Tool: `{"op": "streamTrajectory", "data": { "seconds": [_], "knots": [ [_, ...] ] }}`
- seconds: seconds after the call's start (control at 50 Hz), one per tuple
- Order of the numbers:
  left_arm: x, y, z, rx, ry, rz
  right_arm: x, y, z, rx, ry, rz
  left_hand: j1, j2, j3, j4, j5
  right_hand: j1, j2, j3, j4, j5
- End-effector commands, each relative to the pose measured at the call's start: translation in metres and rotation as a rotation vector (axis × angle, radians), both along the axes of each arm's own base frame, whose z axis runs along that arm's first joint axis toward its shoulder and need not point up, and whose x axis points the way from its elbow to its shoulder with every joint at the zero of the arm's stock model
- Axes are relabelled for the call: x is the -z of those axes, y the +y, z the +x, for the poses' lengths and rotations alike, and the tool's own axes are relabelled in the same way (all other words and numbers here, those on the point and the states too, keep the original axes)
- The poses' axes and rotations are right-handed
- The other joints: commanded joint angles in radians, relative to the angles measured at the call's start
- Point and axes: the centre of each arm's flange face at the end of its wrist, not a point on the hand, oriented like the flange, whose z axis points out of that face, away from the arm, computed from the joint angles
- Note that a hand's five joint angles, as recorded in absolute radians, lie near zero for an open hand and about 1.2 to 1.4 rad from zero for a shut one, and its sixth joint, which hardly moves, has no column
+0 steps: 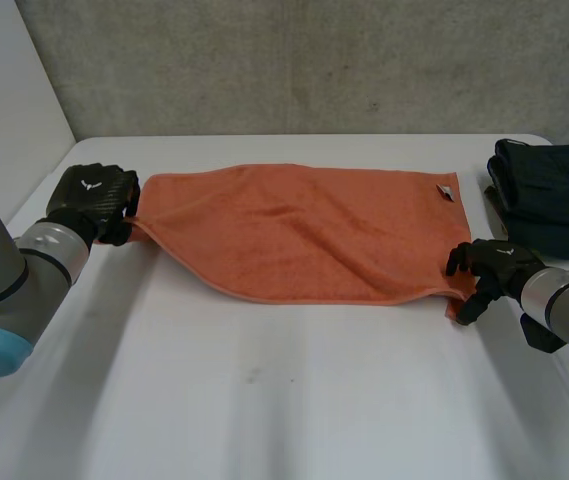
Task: Fold the laundry.
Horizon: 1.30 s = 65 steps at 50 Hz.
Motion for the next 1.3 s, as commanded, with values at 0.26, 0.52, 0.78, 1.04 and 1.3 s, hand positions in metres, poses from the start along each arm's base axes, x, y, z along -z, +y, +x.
{"op": "streamTrajectory", "data": {
  "seconds": [0.26, 0.52, 0.78, 1.04, 1.3],
  "knots": [
    [0.006, 0.012, 0.003, -0.004, -0.023, 0.071, -0.023, -0.018, 0.004, -0.034, -0.002, -0.095, 0.248, 0.194, 0.201, 0.193, 0.248, 0.919, 0.857, 0.859, 0.861, 0.861],
    [0.017, 0.104, 0.041, 0.077, -0.433, 0.451, -0.08, 0.061, -0.029, -0.336, 0.465, 0.059, 0.248, 0.194, 0.201, 0.193, 0.248, 0.919, 0.857, 0.859, 0.861, 0.861],
    [0.013, 0.086, 0.042, 0.067, -0.51, 0.271, -0.081, 0.036, -0.023, -0.299, 0.484, -0.044, 0.248, 0.194, 0.201, 0.193, 0.248, 0.919, 0.857, 0.859, 0.861, 0.861],
    [0.037, -0.029, 0.007, -0.048, -0.301, 0.062, -0.051, -0.05, 0.031, -0.179, 0.552, -0.257, 0.248, 0.194, 0.201, 0.193, 0.248, 0.919, 0.857, 0.859, 0.861, 0.861],
    [0.062, -0.086, -0.035, -0.059, -0.282, -0.137, -0.015, -0.102, 0.052, -0.096, 0.559, -0.406, 0.248, 0.194, 0.201, 0.193, 0.248, 0.919, 0.857, 0.859, 0.861, 0.861]
  ]
}}
